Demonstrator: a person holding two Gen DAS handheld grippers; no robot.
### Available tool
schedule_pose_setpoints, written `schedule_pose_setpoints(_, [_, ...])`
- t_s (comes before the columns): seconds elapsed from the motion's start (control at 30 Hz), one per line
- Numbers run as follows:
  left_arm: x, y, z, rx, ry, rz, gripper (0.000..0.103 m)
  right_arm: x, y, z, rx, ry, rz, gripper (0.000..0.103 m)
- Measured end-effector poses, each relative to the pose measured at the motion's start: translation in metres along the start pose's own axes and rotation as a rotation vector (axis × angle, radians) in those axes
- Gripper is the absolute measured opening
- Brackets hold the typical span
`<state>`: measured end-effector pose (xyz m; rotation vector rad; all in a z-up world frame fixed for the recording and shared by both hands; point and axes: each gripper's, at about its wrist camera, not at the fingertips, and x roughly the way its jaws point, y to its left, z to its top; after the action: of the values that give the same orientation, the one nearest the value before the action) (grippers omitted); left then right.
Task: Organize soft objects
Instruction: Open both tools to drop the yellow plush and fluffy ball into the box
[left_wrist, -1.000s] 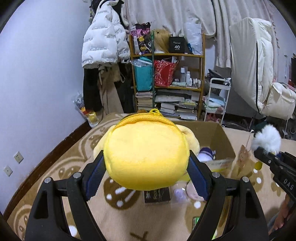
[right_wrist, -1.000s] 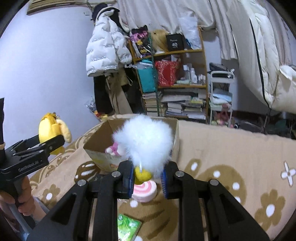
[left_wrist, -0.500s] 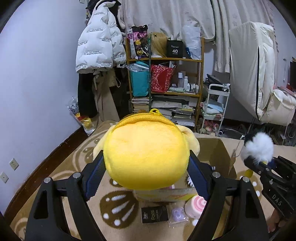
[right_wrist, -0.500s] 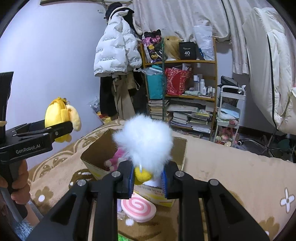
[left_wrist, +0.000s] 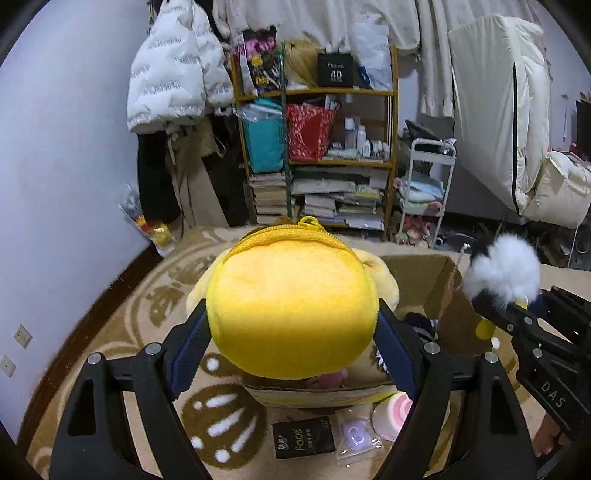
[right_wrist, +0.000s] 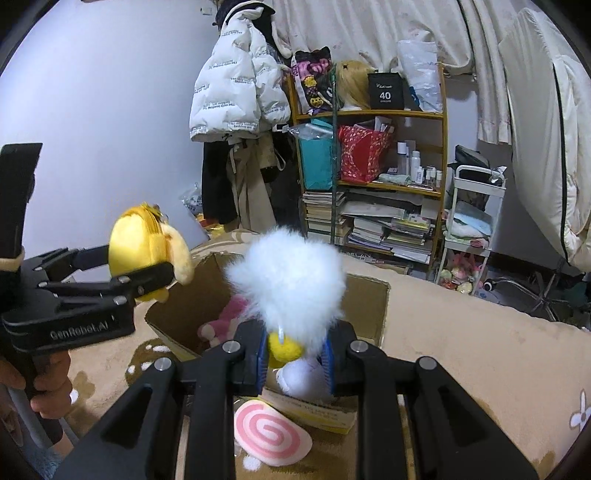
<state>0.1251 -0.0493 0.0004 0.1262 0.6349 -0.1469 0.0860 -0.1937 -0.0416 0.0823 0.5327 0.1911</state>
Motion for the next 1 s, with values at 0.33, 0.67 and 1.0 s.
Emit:
schedule_pose_setpoints(0.33, [0.029,0.001,-0.011,-0.009,0.079,-0.026,0.084,0.032,-0.011,-0.006,0.027,0.089,-0.011,0.025])
schedule_pose_setpoints(0.67, [0.047,0.000,-0.018,-0.026,0.163,-0.067,0.084,0.049,-0.015,-0.013,0.024,0.150,-0.006,0.026])
schedule_pose_setpoints(1.0, [0.045,-0.001,-0.022,-0.015,0.180,-0.021,0.098,0.057,-0.024,-0.024,0.060,0.199,0.013,0.049])
